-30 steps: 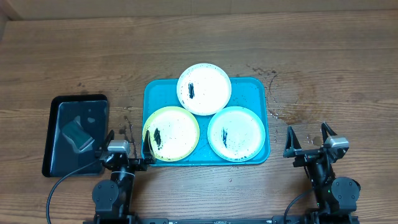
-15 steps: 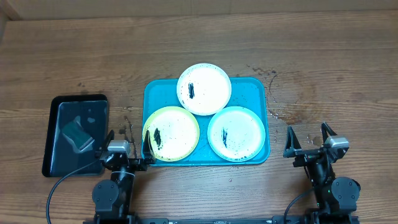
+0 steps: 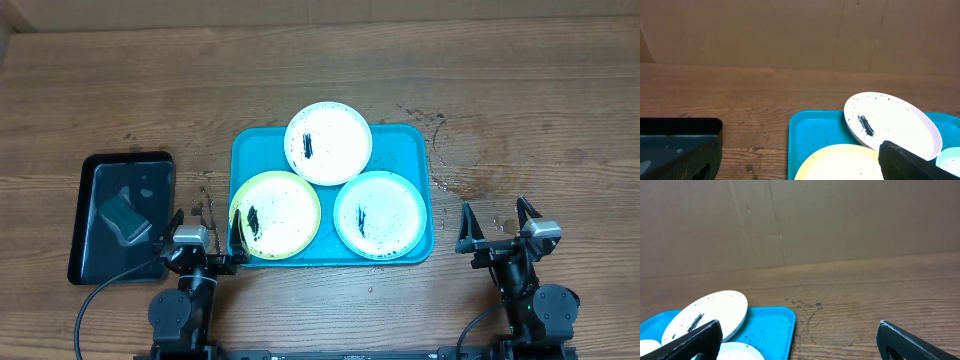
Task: Clean dirty plates on tray and stack at the side
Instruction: 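Move the left gripper toward the sponge in the black basin, then grasp the green scrub sponge in the basin with the left gripper, then rub the held sponge in the soapy water with the left gripper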
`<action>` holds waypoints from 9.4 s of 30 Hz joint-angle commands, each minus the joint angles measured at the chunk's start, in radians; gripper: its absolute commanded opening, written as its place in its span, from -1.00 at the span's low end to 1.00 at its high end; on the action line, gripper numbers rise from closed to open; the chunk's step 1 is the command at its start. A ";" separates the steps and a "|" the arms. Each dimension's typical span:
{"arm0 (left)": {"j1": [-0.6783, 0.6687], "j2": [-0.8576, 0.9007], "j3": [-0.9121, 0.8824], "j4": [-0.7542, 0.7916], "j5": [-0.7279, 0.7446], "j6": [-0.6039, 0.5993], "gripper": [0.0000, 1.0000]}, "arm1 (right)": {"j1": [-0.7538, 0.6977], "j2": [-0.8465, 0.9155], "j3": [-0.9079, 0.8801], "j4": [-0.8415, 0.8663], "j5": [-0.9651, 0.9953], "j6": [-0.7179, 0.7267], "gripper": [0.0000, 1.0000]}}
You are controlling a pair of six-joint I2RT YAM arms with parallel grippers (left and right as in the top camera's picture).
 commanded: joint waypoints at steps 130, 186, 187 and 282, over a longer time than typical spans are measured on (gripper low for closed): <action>0.596 2.039 1.270 -0.692 -0.117 -0.213 0.99 | 0.005 -0.007 -0.010 0.005 0.009 -0.004 1.00; 0.596 2.039 1.270 -0.895 -0.003 -0.214 -0.11 | 0.005 -0.007 -0.010 0.005 0.009 -0.004 1.00; 0.596 2.039 1.270 -0.896 0.000 -0.214 -0.29 | 0.005 -0.007 -0.010 0.005 0.009 -0.004 1.00; 0.596 1.761 1.469 -0.923 0.072 -0.214 -0.91 | 0.005 -0.007 -0.010 0.005 0.009 -0.004 1.00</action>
